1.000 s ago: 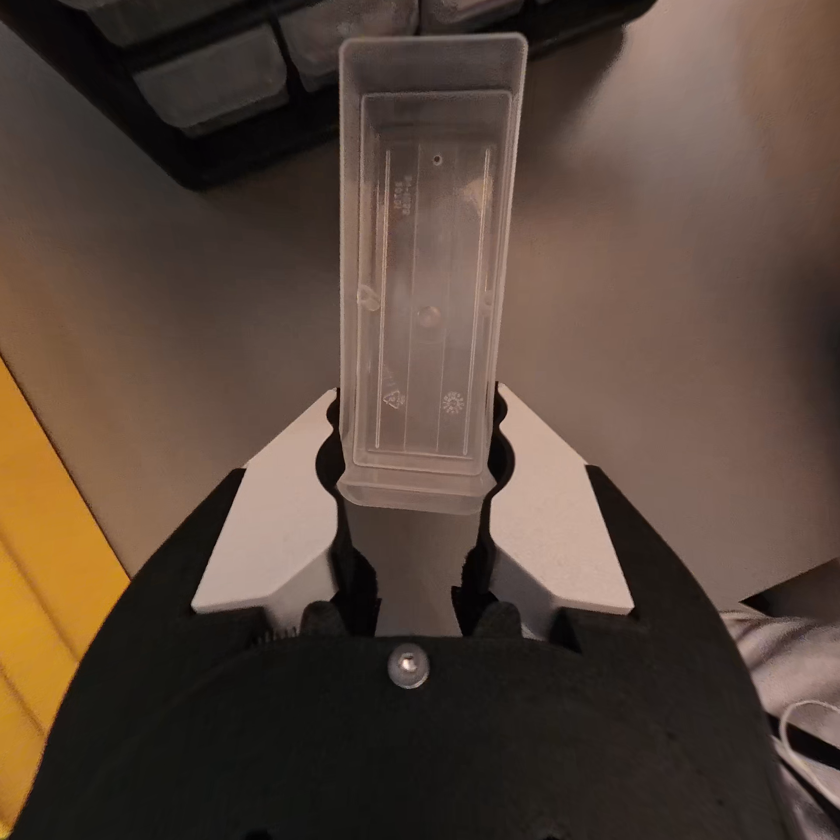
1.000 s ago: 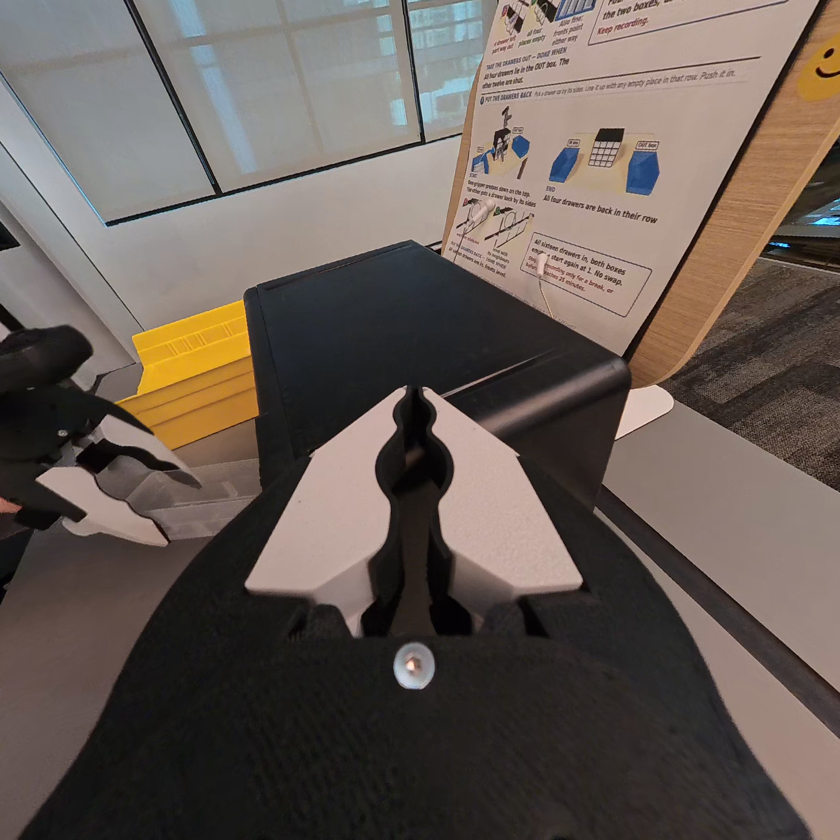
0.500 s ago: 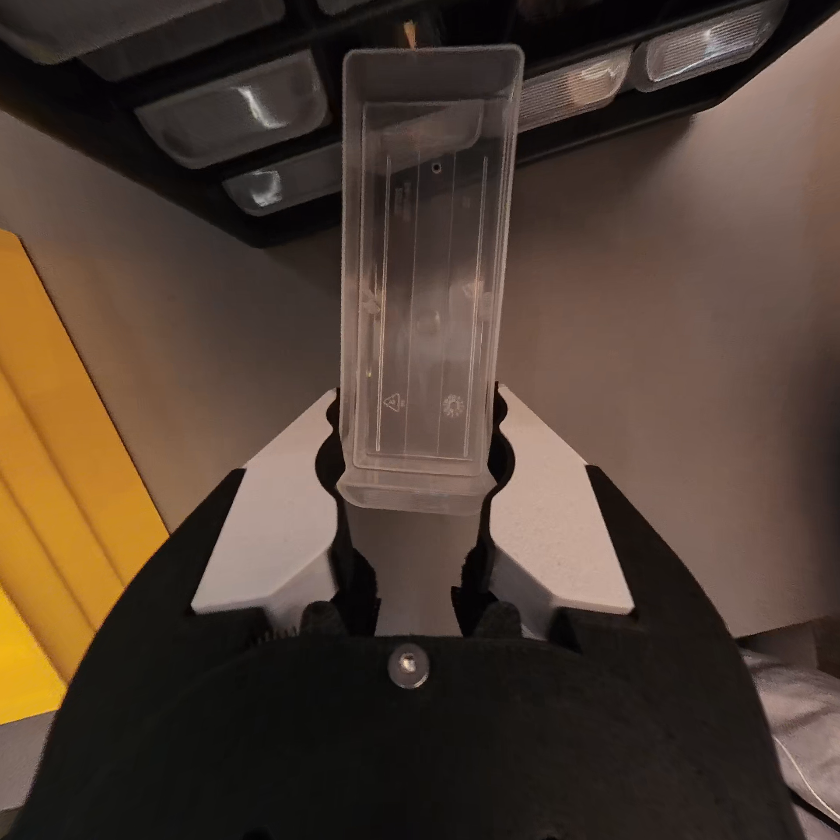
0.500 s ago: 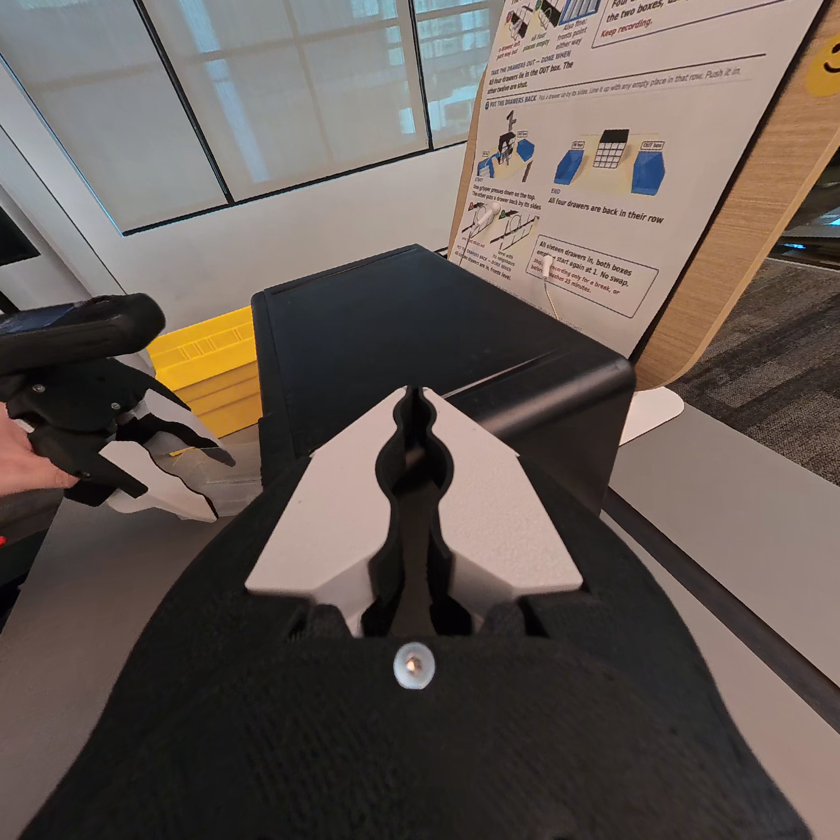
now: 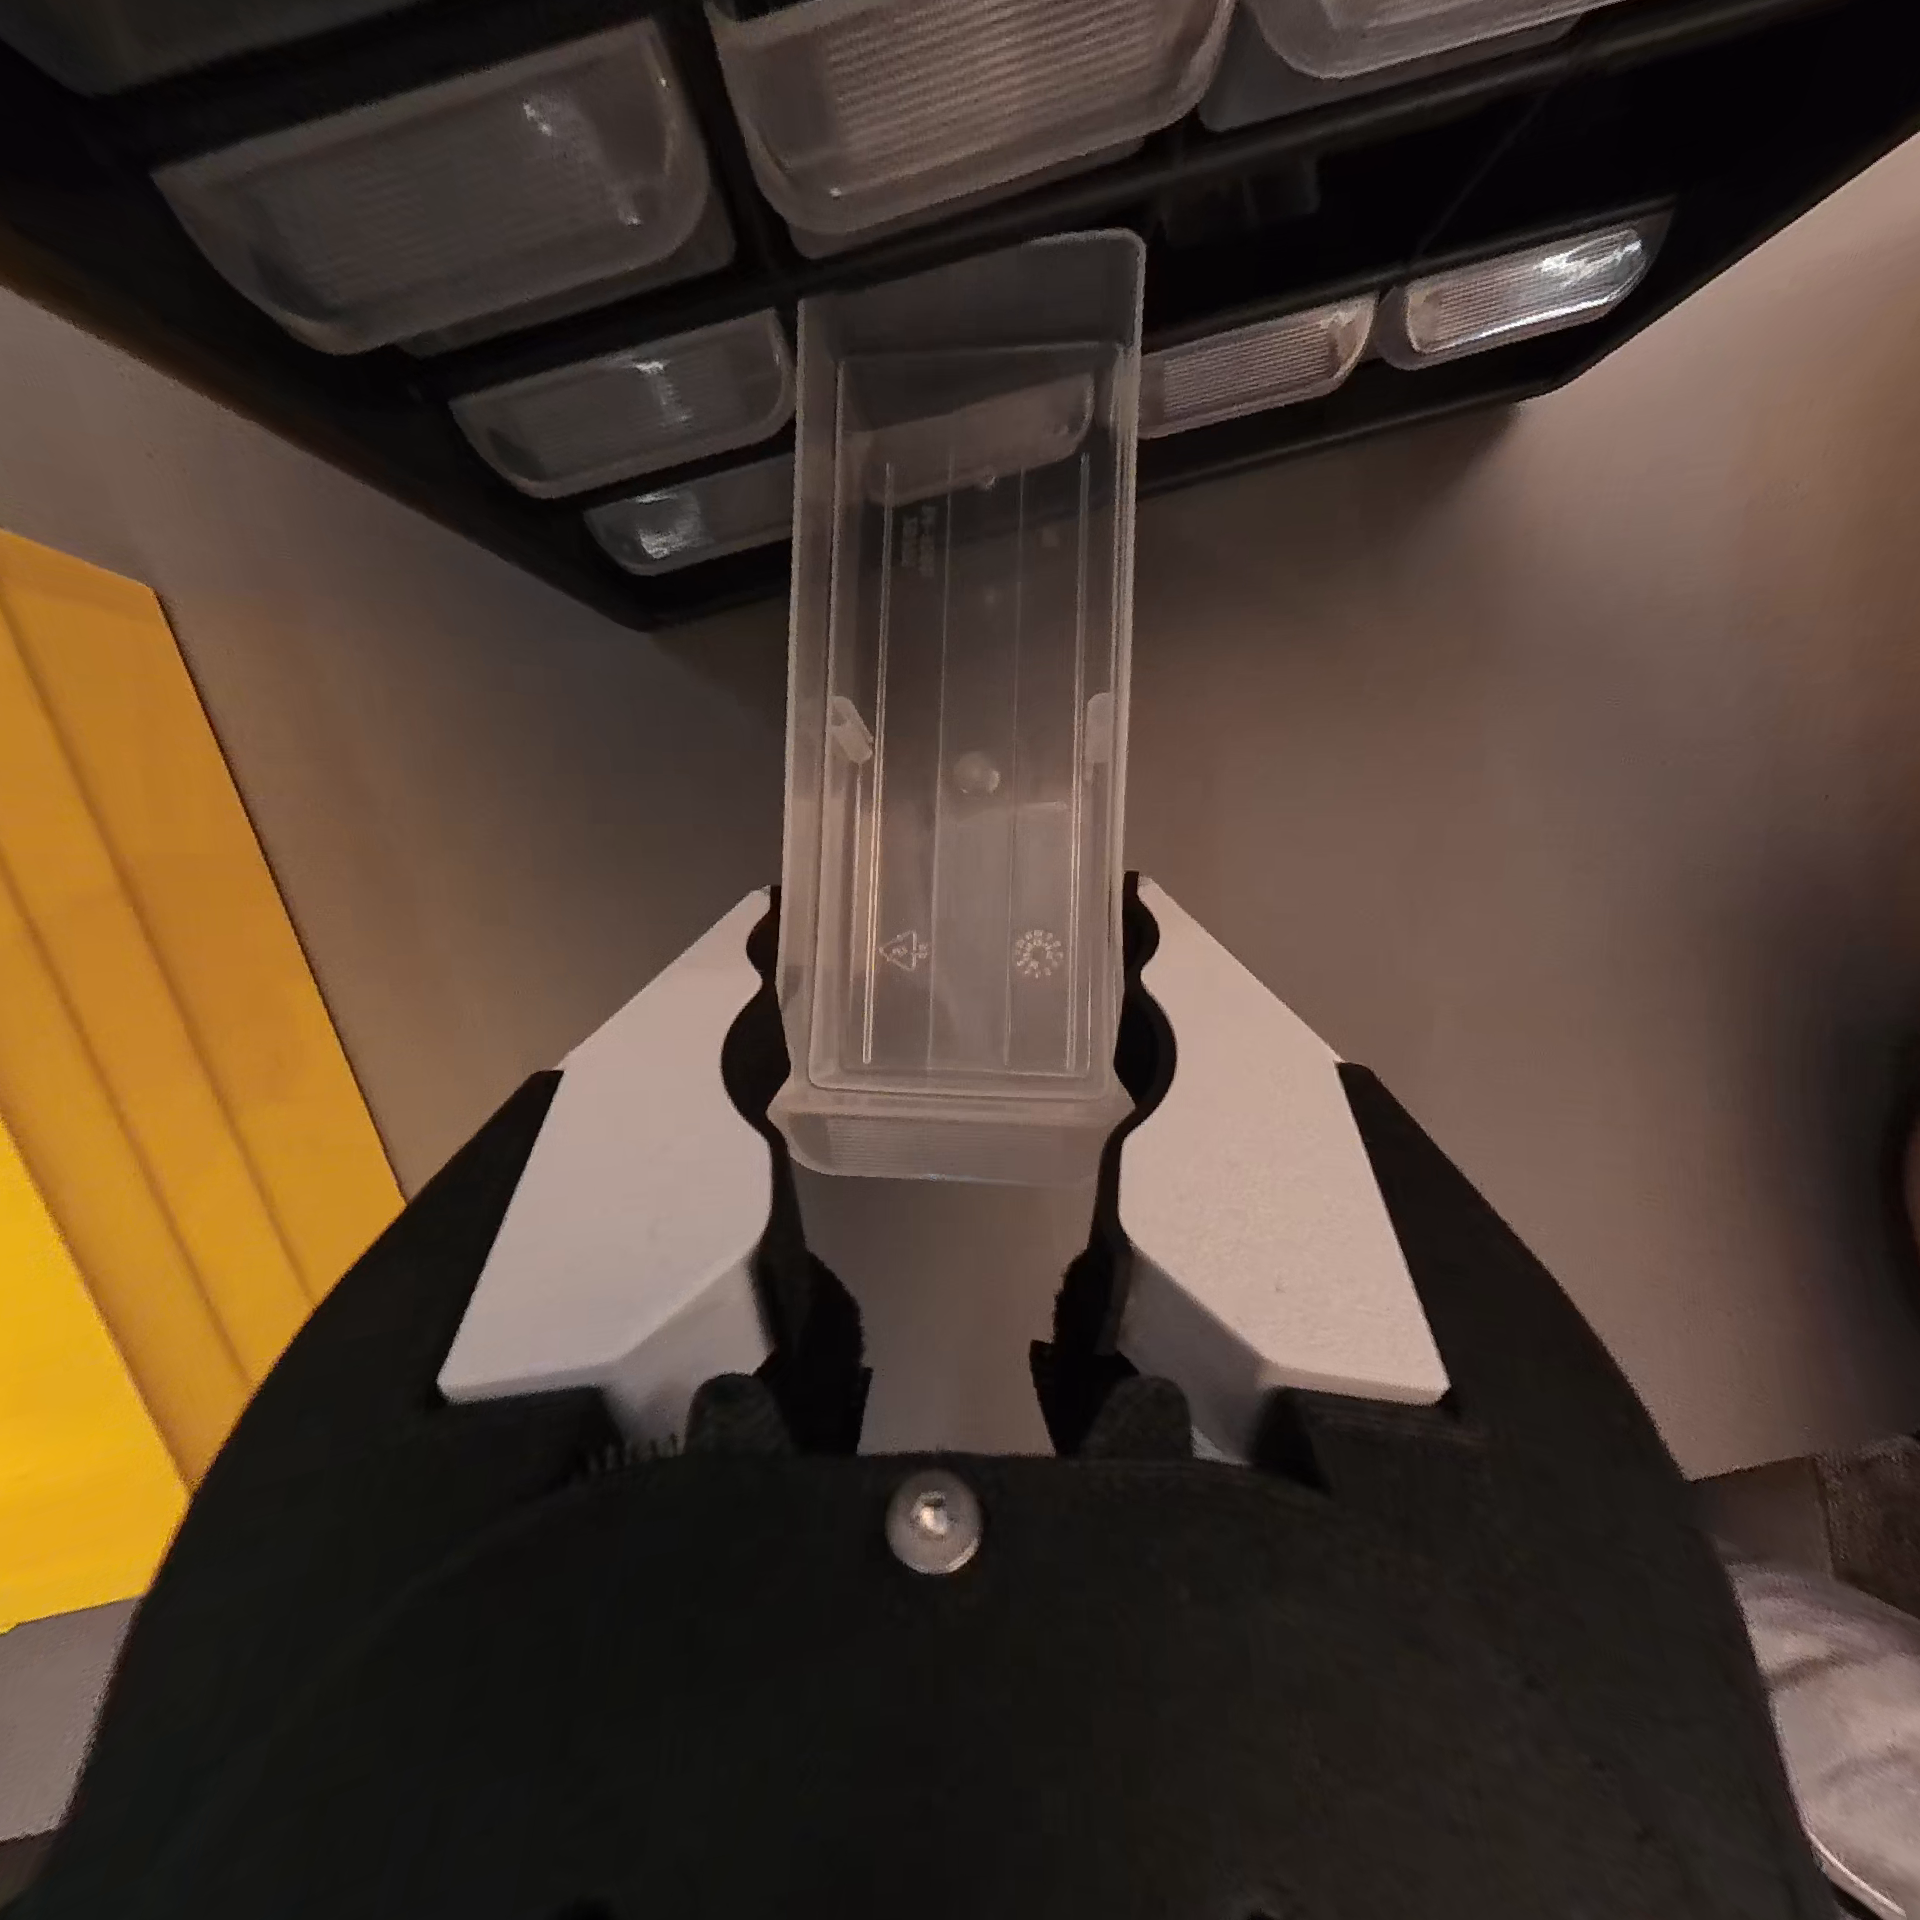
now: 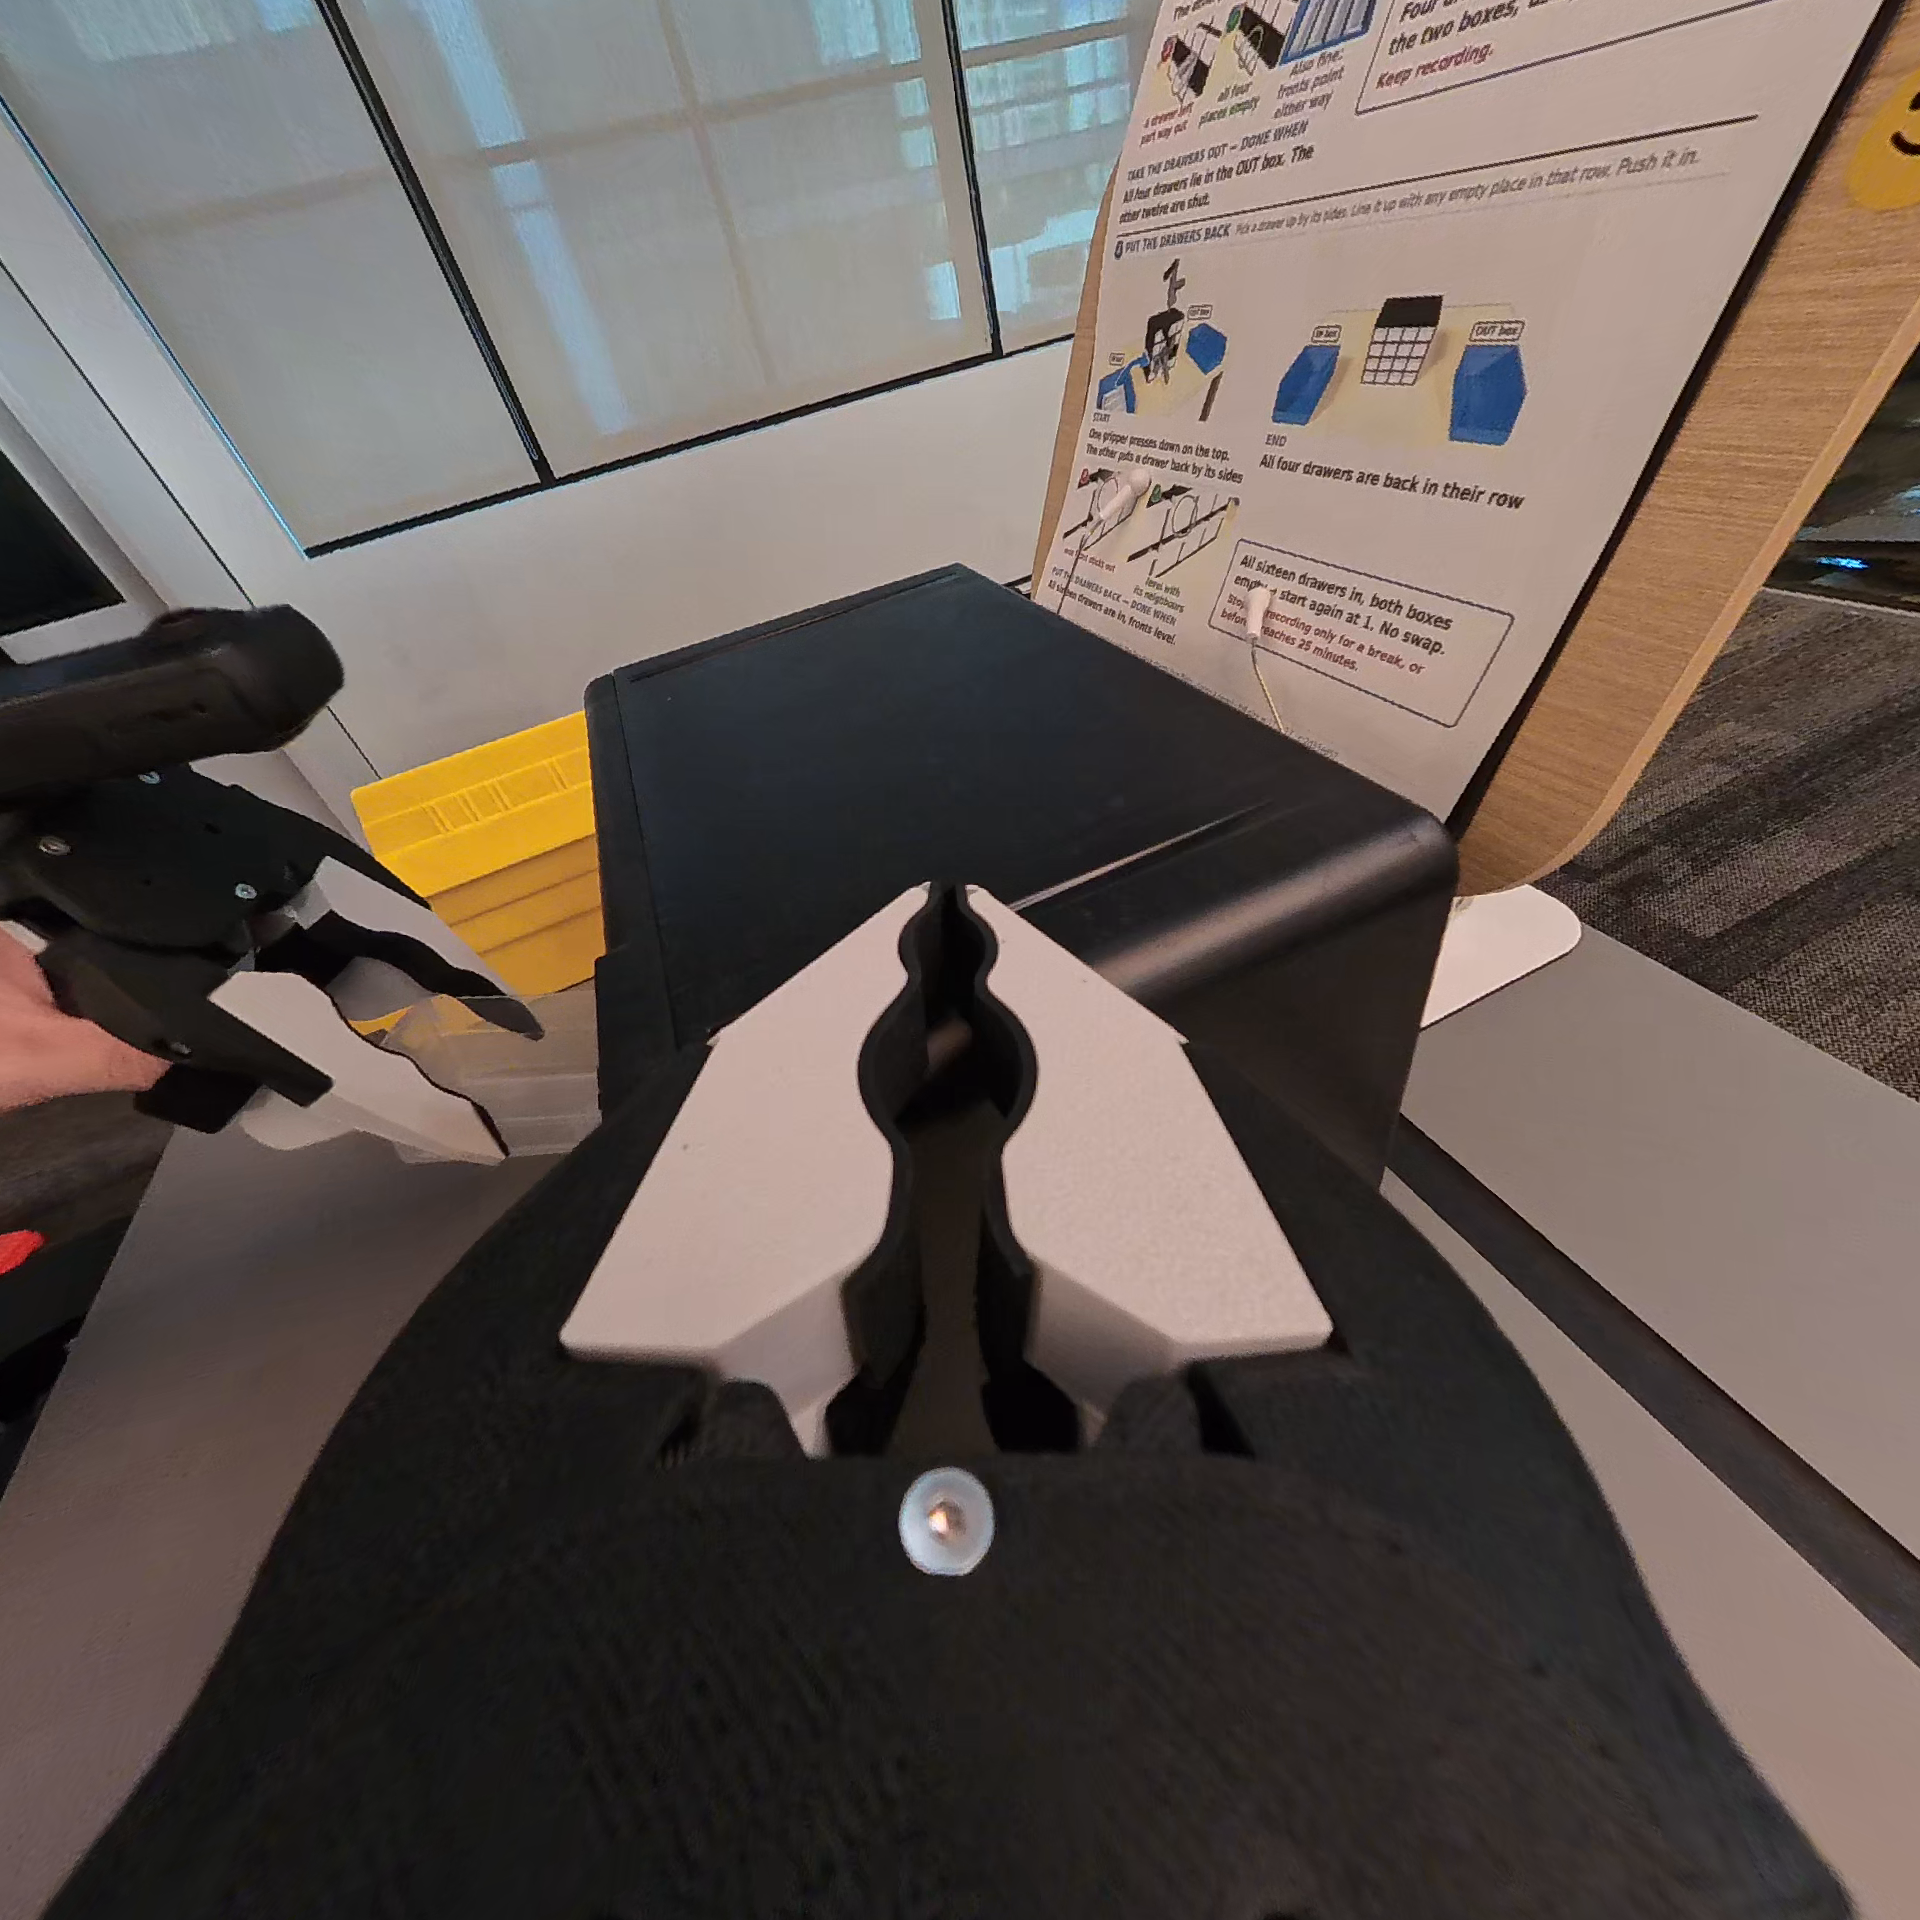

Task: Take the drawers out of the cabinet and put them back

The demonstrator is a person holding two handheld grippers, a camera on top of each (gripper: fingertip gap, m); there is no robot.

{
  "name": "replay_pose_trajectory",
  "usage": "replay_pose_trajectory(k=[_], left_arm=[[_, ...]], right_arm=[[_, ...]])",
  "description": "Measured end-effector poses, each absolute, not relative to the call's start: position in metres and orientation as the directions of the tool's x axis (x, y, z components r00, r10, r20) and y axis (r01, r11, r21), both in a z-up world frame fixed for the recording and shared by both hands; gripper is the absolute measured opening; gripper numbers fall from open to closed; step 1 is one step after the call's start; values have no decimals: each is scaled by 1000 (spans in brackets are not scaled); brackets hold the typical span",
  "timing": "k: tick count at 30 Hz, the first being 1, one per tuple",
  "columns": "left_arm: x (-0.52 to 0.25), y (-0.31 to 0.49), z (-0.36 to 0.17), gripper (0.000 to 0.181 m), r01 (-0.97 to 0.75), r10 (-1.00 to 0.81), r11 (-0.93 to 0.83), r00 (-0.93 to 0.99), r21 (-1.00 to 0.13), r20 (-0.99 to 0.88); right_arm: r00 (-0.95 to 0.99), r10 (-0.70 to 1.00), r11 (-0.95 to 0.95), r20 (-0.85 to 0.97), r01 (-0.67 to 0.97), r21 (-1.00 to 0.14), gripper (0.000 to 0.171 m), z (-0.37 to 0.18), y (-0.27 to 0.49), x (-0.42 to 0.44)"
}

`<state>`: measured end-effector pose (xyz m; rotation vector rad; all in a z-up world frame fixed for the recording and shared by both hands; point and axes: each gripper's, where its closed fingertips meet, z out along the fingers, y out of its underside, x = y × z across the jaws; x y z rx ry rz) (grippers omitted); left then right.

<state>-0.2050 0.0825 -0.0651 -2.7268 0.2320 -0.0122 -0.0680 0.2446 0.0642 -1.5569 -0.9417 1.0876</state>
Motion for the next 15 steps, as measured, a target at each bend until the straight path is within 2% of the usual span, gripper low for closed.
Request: replay_pose_trajectory(k=[15], left_arm=[[-195, 105, -80, 62, -146, -95, -864, 987, -482, -128]], right_arm=[[295, 934, -227, -202, 52, -973, 0, 64, 244, -68]])
